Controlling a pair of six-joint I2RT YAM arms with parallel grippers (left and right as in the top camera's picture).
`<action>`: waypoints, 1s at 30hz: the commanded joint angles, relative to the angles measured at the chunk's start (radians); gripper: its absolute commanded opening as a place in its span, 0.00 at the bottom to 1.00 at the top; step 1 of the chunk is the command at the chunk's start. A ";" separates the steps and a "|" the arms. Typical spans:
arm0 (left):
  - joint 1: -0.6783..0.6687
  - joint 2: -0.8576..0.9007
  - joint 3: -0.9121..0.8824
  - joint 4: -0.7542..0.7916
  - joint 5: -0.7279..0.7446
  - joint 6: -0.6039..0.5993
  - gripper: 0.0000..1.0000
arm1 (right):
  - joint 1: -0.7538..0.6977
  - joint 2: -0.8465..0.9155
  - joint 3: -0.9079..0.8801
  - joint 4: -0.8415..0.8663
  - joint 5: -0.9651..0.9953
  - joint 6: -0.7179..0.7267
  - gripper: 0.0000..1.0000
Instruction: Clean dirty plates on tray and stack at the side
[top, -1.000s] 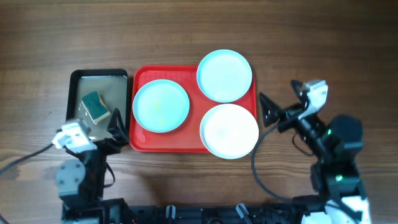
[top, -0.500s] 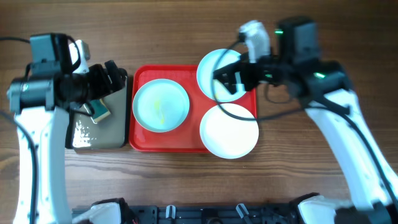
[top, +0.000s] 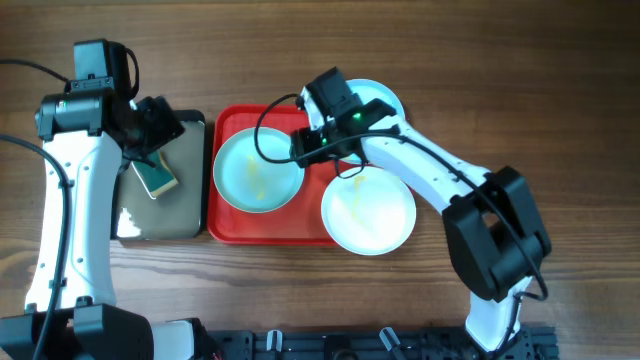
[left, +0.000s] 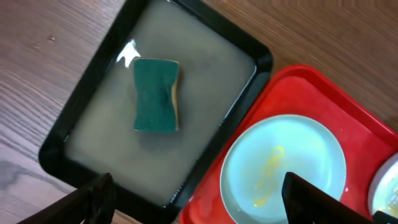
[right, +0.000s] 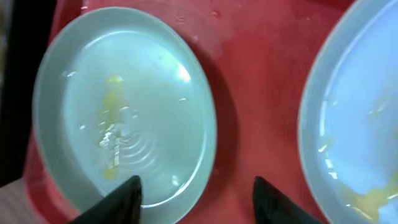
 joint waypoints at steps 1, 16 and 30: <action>0.000 0.008 0.014 0.002 -0.045 -0.031 0.82 | 0.012 0.060 0.017 0.020 0.116 0.047 0.47; 0.087 0.240 0.013 -0.021 -0.048 -0.131 0.56 | 0.042 0.156 0.017 0.115 0.101 0.127 0.06; 0.123 0.465 -0.130 0.246 -0.105 0.025 0.22 | 0.042 0.156 0.017 0.114 0.101 0.125 0.06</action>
